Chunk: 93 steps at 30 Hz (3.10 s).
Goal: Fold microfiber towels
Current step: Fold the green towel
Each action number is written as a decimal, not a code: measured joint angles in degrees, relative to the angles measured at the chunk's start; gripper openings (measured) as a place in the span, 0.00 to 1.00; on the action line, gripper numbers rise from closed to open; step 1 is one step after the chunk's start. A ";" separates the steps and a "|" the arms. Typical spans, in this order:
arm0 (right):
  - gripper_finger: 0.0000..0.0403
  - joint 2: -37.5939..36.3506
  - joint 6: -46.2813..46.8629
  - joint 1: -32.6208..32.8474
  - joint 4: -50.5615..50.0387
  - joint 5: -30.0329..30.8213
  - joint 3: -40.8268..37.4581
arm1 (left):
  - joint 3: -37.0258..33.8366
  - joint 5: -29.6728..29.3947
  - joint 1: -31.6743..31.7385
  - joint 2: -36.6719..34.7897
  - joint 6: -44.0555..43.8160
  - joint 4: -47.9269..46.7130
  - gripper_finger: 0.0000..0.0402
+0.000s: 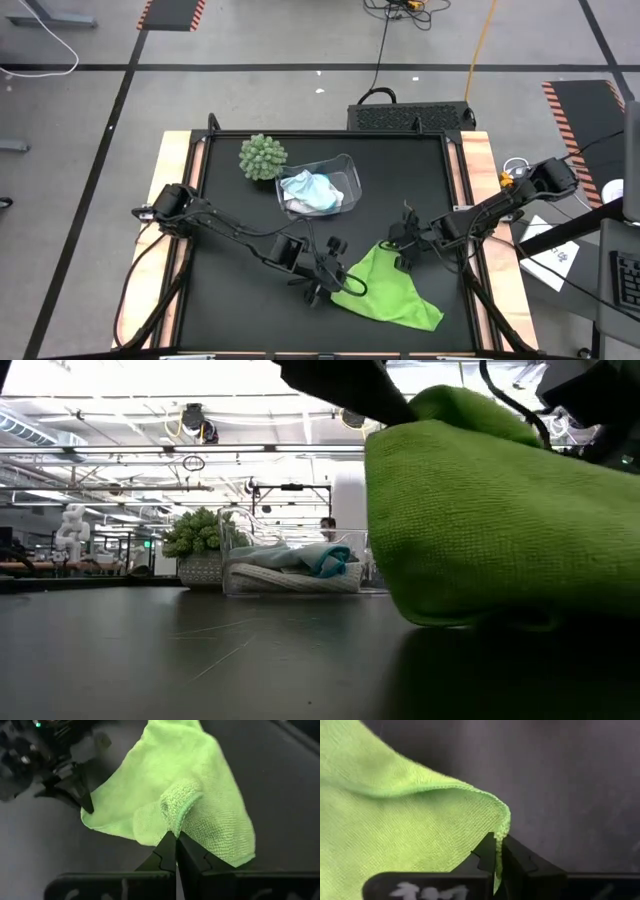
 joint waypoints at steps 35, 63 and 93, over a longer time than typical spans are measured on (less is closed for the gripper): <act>0.00 -25.93 -22.50 -6.17 -33.92 19.13 31.24 | -0.03 1.54 17.60 -18.19 8.40 -5.40 0.01; 0.00 10.76 -0.30 28.70 -13.87 18.79 30.27 | -23.03 16.27 -7.39 -18.87 -7.74 18.82 0.05; 0.19 18.12 -6.28 32.13 4.26 14.40 29.51 | -32.58 4.29 -8.77 -13.90 -21.36 26.82 0.56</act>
